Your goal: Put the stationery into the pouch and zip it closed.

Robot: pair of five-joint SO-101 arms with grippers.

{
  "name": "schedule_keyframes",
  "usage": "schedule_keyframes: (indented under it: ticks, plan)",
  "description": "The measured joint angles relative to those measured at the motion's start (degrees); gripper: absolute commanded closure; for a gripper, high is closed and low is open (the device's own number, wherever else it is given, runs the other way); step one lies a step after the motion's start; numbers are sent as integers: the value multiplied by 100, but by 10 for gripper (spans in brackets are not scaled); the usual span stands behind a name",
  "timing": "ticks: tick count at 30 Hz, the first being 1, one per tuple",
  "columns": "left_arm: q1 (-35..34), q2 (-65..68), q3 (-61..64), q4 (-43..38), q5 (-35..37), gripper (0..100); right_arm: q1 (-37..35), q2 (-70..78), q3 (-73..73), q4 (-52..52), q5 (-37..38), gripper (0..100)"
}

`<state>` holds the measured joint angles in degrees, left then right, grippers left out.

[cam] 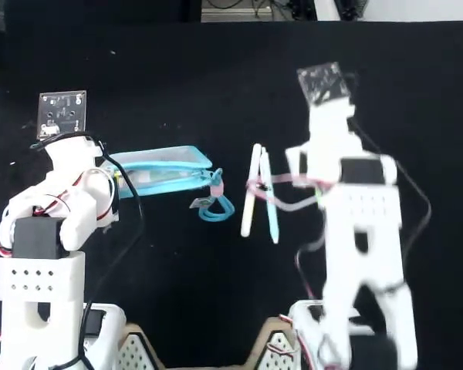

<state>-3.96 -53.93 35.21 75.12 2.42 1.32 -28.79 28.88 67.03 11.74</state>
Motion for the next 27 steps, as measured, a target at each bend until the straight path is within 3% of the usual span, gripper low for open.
schedule_keyframes:
  ticks: [15, 27]
  plan:
    - [0, 0, 0, 9, 0, 969, 352, 4598, -3437, -105, -334, 885]
    - [0, 0, 9, 9, 0, 969, 668, 7138, -6004, 299, -79, 885]
